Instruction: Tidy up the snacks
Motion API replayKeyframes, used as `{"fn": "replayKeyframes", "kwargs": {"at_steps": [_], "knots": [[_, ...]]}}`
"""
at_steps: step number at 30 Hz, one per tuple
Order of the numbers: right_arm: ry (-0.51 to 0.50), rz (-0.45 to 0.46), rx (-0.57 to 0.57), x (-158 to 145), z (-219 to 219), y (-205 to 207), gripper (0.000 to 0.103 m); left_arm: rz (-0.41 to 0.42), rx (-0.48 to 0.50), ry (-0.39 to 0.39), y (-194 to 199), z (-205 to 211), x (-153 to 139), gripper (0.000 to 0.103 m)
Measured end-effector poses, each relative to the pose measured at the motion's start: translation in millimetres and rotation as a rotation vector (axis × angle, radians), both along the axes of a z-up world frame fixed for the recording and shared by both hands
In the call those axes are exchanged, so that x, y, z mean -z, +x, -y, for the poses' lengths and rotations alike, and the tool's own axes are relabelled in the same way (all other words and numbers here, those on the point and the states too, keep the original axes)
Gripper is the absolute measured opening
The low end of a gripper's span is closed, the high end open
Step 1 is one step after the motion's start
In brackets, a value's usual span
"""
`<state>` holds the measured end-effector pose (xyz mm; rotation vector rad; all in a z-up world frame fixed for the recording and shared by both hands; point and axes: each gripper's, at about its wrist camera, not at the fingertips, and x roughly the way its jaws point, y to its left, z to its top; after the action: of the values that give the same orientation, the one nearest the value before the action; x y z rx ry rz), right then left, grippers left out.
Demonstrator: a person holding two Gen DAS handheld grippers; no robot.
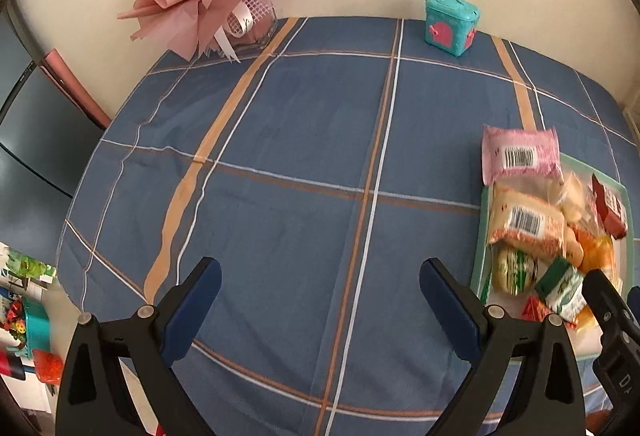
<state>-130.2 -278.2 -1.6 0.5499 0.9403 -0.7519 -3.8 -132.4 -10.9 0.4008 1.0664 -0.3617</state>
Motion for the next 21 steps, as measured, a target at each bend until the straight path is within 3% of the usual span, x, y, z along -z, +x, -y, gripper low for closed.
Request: {"fn": "replayKeyframes", "kwargs": {"at_steps": [21], "knots": [[-0.006, 0.002, -0.035, -4.1, -20.9, -7.4, 0.103, 0.044, 0.017, -0.03, -18.7, -25.5, -12.9, 0.099]]}}
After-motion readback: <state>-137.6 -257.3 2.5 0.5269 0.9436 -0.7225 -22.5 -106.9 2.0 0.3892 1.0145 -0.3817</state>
